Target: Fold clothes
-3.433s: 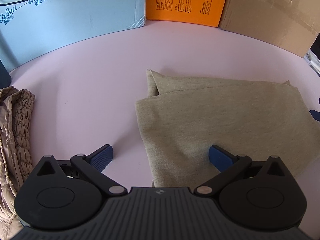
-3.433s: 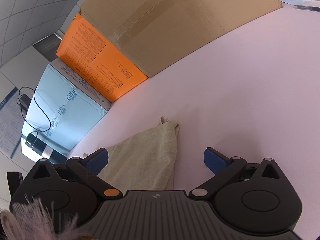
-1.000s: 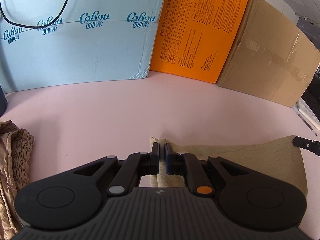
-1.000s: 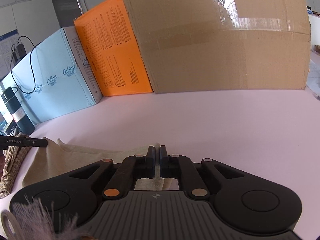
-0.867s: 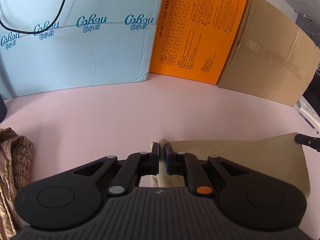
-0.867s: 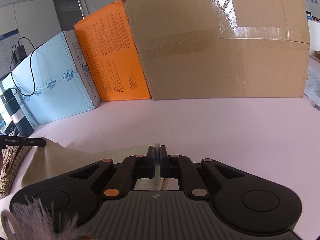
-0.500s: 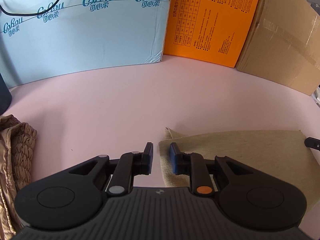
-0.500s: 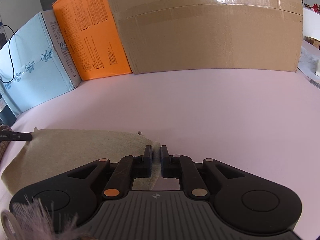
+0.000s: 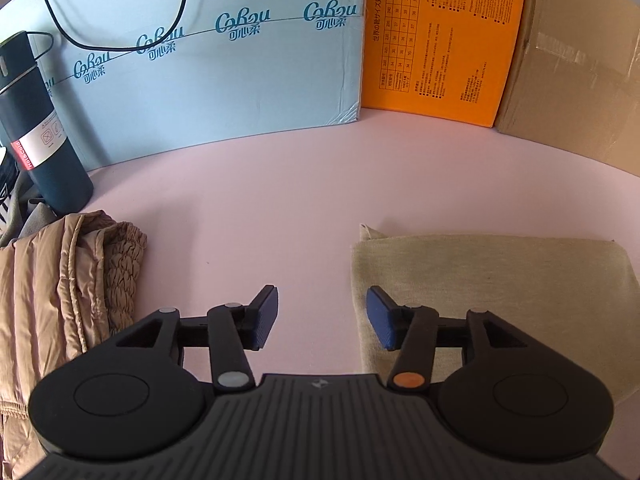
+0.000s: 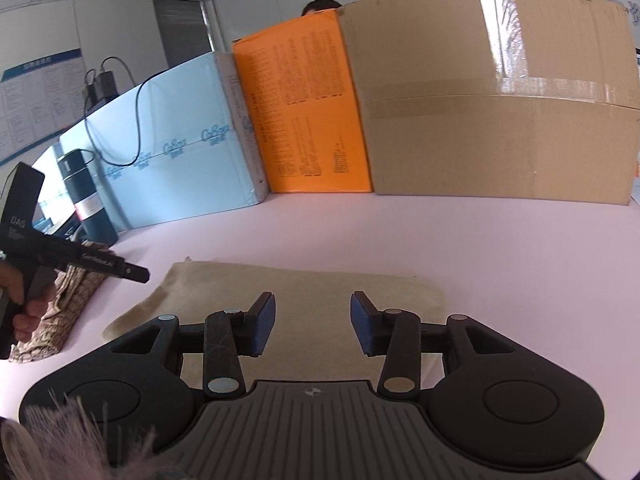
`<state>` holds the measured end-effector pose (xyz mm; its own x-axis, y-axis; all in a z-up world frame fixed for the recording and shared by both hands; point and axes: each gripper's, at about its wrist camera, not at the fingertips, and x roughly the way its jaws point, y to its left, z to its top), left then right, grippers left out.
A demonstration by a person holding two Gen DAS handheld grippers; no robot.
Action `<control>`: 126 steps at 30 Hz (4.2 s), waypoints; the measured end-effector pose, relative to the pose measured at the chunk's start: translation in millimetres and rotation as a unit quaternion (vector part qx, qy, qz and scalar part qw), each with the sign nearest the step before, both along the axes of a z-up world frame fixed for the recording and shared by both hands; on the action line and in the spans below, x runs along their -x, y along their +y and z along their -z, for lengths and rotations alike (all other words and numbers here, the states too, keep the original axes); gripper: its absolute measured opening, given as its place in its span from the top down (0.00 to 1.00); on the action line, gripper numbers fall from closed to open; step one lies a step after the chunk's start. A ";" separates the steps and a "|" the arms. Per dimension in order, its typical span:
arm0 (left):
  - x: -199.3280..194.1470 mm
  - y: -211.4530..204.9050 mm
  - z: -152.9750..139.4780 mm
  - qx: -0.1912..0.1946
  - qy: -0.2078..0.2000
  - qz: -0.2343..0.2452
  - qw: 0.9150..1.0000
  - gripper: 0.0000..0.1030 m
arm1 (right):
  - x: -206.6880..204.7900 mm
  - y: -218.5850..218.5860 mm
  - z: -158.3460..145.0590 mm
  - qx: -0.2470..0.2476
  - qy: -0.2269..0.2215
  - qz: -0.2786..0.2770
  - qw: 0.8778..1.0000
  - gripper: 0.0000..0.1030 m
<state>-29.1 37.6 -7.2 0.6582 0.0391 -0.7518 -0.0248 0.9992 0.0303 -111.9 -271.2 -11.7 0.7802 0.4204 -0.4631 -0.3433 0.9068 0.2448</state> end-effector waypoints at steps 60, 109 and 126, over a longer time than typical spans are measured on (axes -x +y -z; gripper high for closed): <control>-81.8 14.4 59.2 0.137 -0.004 0.251 0.958 0.04 | -133.5 -89.7 61.8 -0.235 0.144 -0.136 0.952 0.00; 189.9 240.4 -90.9 0.069 -0.234 -0.237 0.940 0.90 | -161.2 236.3 -24.1 -0.419 0.280 -0.326 0.800 0.91; 159.1 228.7 -43.5 -0.055 -0.005 -0.412 0.910 0.16 | -89.9 287.1 -26.1 0.003 0.115 -0.050 0.992 0.04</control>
